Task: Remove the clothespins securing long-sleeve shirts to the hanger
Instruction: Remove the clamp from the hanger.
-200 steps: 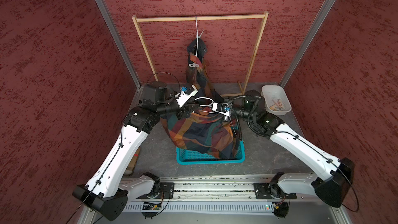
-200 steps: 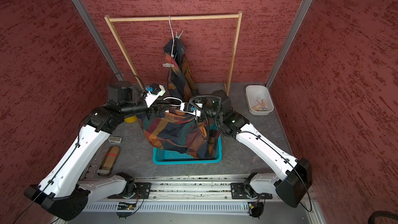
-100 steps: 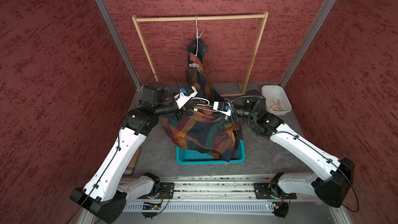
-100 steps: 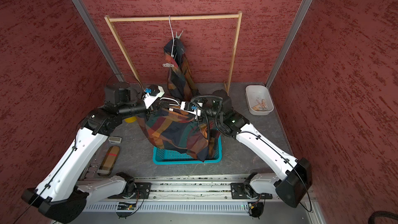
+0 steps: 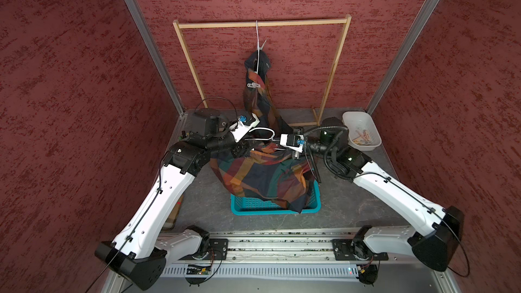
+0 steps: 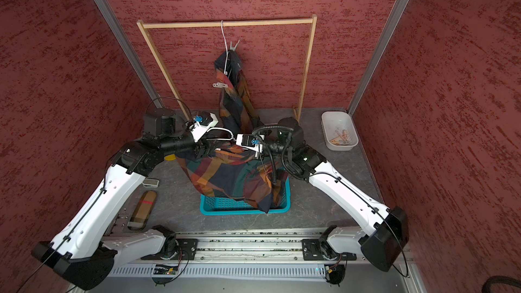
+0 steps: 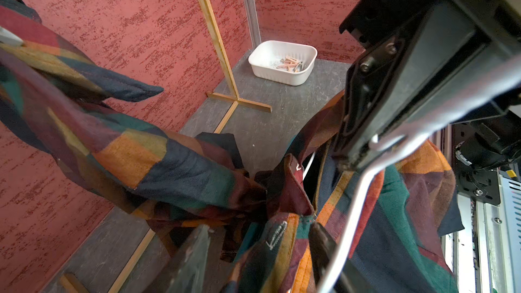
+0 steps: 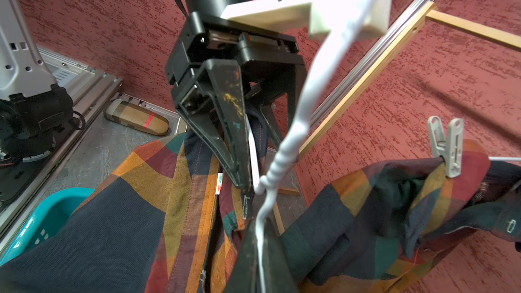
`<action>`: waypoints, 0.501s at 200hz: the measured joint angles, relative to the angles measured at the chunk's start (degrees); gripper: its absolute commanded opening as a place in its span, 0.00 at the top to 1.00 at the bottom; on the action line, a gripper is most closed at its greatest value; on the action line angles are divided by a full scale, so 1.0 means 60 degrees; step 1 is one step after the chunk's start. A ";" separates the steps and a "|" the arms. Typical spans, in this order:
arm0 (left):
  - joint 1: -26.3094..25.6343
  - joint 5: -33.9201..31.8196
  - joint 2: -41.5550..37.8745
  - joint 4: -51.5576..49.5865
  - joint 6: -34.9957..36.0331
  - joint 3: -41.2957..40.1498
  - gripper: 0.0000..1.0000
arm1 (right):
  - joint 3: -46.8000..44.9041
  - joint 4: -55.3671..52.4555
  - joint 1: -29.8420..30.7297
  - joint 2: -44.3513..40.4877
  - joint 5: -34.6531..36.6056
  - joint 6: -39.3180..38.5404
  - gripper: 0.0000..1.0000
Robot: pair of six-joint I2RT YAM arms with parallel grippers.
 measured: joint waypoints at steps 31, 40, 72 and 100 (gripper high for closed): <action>-0.0087 0.0208 0.0044 -0.0219 0.0153 -0.0004 0.84 | 0.0000 0.0084 -0.0062 0.0018 0.0120 0.0073 1.00; -0.0153 0.0404 0.0044 -0.0339 0.0317 -0.0004 0.93 | 0.0000 0.0153 -0.0098 0.0029 0.0197 0.0066 1.00; -0.0193 0.0681 0.0022 -0.0634 0.0488 -0.0007 1.00 | 0.0011 0.0248 -0.0135 0.0142 0.0222 0.0073 1.00; -0.0189 0.0601 -0.0240 -0.0382 0.0503 -0.0510 1.00 | 0.0025 0.0386 -0.0131 0.0226 0.0288 0.0390 0.47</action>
